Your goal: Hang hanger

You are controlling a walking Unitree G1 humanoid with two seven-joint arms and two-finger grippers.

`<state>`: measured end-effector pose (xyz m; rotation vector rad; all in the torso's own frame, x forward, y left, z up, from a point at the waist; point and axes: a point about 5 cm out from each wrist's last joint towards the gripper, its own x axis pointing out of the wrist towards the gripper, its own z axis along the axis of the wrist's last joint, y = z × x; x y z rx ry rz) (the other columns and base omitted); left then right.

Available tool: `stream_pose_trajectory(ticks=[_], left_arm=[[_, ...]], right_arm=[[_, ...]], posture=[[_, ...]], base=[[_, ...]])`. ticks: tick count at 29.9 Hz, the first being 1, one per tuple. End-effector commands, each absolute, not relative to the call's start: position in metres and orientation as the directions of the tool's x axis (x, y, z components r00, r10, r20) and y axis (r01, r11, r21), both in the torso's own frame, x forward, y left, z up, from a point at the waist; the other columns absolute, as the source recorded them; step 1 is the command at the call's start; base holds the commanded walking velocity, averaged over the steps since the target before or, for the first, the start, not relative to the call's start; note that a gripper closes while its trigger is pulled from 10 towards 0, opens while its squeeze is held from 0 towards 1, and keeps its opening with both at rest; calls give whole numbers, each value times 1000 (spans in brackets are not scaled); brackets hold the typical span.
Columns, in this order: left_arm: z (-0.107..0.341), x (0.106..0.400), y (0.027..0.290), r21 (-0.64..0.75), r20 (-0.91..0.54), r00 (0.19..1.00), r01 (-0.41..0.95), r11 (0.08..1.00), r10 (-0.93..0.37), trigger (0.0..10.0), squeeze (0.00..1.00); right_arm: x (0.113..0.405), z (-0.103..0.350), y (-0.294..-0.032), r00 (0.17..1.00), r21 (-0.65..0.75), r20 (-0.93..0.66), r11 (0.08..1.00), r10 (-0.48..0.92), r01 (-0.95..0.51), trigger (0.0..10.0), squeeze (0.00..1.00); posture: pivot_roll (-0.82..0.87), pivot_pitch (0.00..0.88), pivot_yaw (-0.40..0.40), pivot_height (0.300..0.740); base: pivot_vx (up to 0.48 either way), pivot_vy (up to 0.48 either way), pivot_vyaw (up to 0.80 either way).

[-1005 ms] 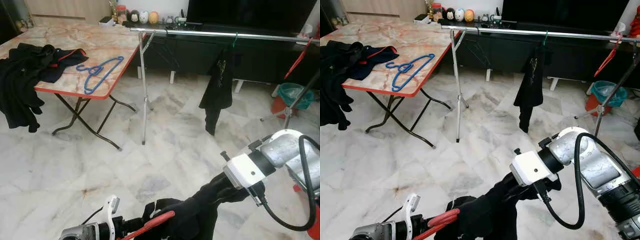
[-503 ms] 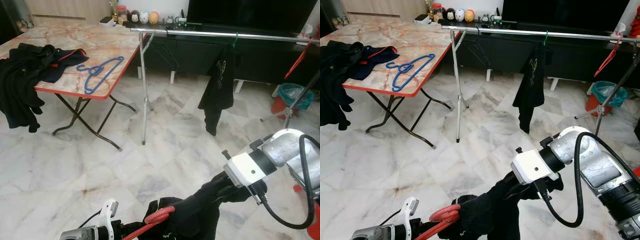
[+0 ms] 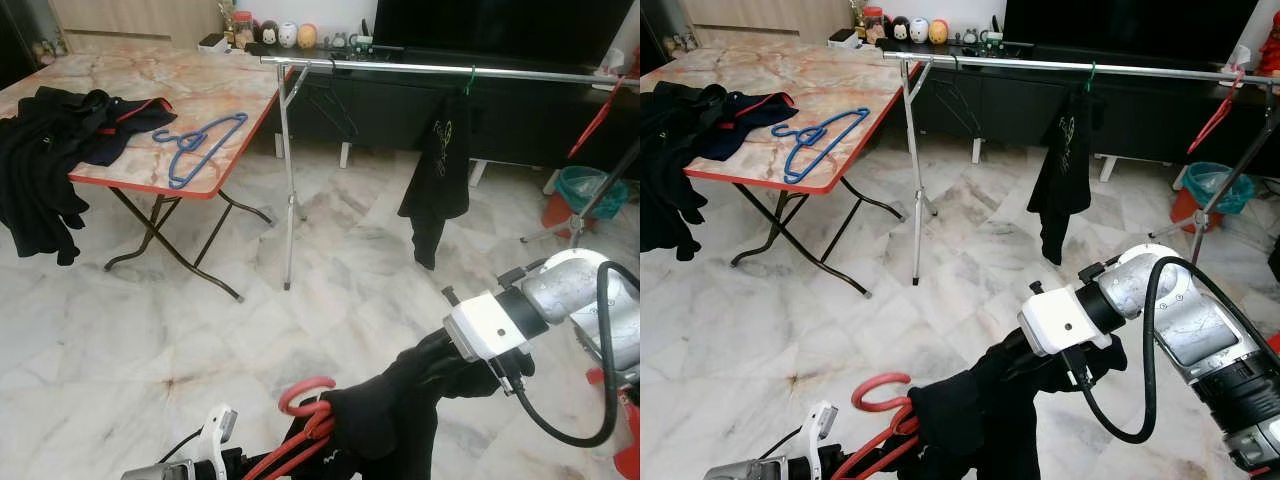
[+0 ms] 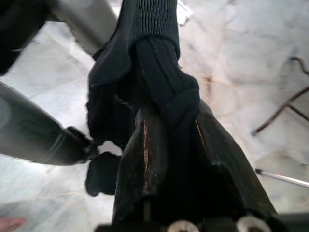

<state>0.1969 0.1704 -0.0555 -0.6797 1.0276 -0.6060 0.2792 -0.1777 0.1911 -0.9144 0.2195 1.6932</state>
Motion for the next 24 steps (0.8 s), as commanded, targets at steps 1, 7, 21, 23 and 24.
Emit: stream_pose_trajectory(ticks=[1,7,21,23,24], left_arm=[[-59,191,173,-742,-579,383,117,660,-720,10000,0],[-60,190,174,-735,-586,397,106,670,-706,10000,0],[-56,205,182,-716,-581,535,21,698,-613,10000,0],[-54,208,182,-730,-560,562,11,683,-609,10000,0],[-54,208,182,-730,-560,562,11,683,-609,10000,0]], right_arm=[[290,211,-182,77,-429,-621,-256,780,-866,10000,0],[284,207,-180,38,-402,-608,-267,793,-876,10000,0],[275,204,-176,-24,-357,-602,-296,798,-886,10000,0],[273,203,-176,-38,-346,-606,-306,795,-887,10000,0],[273,203,-176,-38,-346,-606,-306,795,-887,10000,0]], posture=[[-68,12,-34,740],[-69,12,-32,740],[-70,10,-34,740],[-69,10,-36,740],[-69,10,-36,740]], base=[[0,0,0],[0,0,0],[0,0,0],[0,0,0],[0,0,0]])
